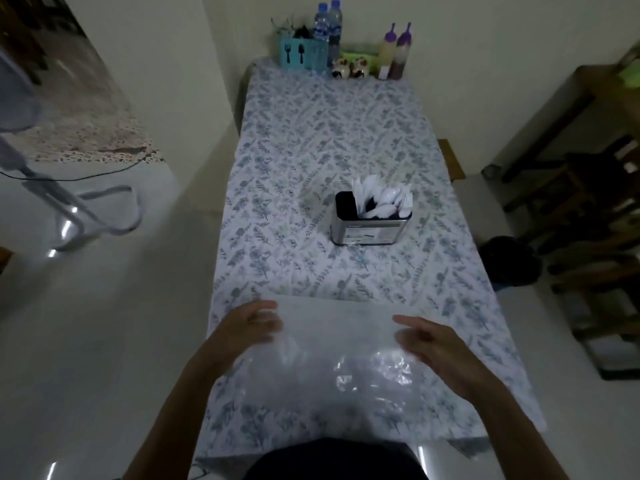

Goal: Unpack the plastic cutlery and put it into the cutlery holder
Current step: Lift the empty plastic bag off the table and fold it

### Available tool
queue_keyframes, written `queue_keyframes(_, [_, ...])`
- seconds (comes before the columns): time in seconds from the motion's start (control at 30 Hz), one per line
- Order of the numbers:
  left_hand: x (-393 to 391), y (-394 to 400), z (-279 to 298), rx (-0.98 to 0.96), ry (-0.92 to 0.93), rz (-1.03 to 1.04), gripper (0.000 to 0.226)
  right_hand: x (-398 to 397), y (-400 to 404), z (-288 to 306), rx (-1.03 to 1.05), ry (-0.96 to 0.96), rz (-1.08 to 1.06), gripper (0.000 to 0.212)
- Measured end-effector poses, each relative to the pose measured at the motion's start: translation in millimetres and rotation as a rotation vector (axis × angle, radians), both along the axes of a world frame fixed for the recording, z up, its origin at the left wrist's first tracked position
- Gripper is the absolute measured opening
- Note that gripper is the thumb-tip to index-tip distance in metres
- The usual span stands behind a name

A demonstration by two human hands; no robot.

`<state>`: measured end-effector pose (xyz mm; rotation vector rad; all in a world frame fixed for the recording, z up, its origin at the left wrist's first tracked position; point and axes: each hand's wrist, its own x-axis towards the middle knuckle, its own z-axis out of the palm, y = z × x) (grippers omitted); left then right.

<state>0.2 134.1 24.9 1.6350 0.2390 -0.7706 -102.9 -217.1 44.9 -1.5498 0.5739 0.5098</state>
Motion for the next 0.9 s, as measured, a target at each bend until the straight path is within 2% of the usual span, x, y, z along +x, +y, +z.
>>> queue_keyframes(0.07, [2.3, -12.3, -2.5, 0.062, 0.030, -0.272, 0.061, -7.8, -7.7, -1.3, -0.177, 0.040, 0.107, 0.062])
queue_keyframes(0.13, [7.1, -29.1, -10.1, 0.263, -0.042, -0.492, 0.074, -16.5, -16.0, -6.6, -0.459, 0.059, 0.295, 0.065])
queue_keyframes(0.17, [9.2, -38.8, -13.6, 0.361, -0.141, -0.558, 0.068, -20.5, -21.5, -9.7, -0.558, 0.048, 0.354, 0.056])
queue_keyframes(0.23, [13.4, -56.9, -18.4, 0.416, -0.336, -0.516, 0.034, -29.2, -37.0, -12.9, -0.659, -0.018, 0.345, 0.024])
queue_keyframes(0.27, [15.2, -63.3, -22.4, 0.376, -0.413, -0.473, 0.023, -34.1, -46.4, -10.4, -0.648, -0.059, 0.297, 0.015])
queue_keyframes(0.3, [17.5, -70.6, -24.9, 0.317, -0.507, -0.449, 0.021, -38.7, -56.7, -6.5, -0.613, -0.090, 0.223, 0.016])
queue_keyframes(0.33, [20.9, -76.7, -26.2, 0.251, -0.514, -0.416, 0.020, -43.1, -65.9, 1.3, -0.579, -0.081, 0.141, 0.015])
queue_keyframes(0.43, [30.9, -102.6, -24.6, 0.064, -0.200, -0.383, 0.022, -58.6, -90.1, 24.7, -0.408, -0.048, -0.049, 0.016])
queue_keyframes(0.5, [34.6, -131.9, -21.7, -0.015, -0.132, -0.341, 0.019, -68.0, -105.0, 38.9, -0.286, -0.044, -0.195, 0.019])
queue_keyframes(0.63, [47.0, -214.7, -18.4, -0.158, -0.033, -0.340, 0.023, -86.6, -149.8, 52.3, -0.247, -0.053, -0.441, 0.017])
queue_keyframes(0.77, [53.8, -321.1, -31.8, -0.108, -0.069, -0.470, 0.009, -120.7, -225.7, 54.0, -0.188, -0.042, -0.601, 0.025])
queue_keyframes(0.8, [49.7, -348.6, -38.2, -0.045, -0.140, -0.481, 0.009, -129.6, -246.9, 52.2, -0.180, -0.051, -0.644, 0.032])
queue_keyframes(0.83, [43.7, -374.5, -47.7, 0.038, -0.239, -0.478, 0.012, -136.9, -267.5, 50.9, -0.184, -0.071, -0.686, 0.048])
queue_keyframes(0.87, [36.7, -398.3, -56.5, 0.140, -0.342, -0.478, 0.021, -144.8, -288.6, 47.0, -0.214, -0.098, -0.746, 0.065])
queue_keyframes(0.9, [28.2, -418.5, -65.7, 0.238, -0.440, -0.498, 0.031, -151.6, -307.5, 42.2, -0.232, -0.115, -0.827, 0.071])
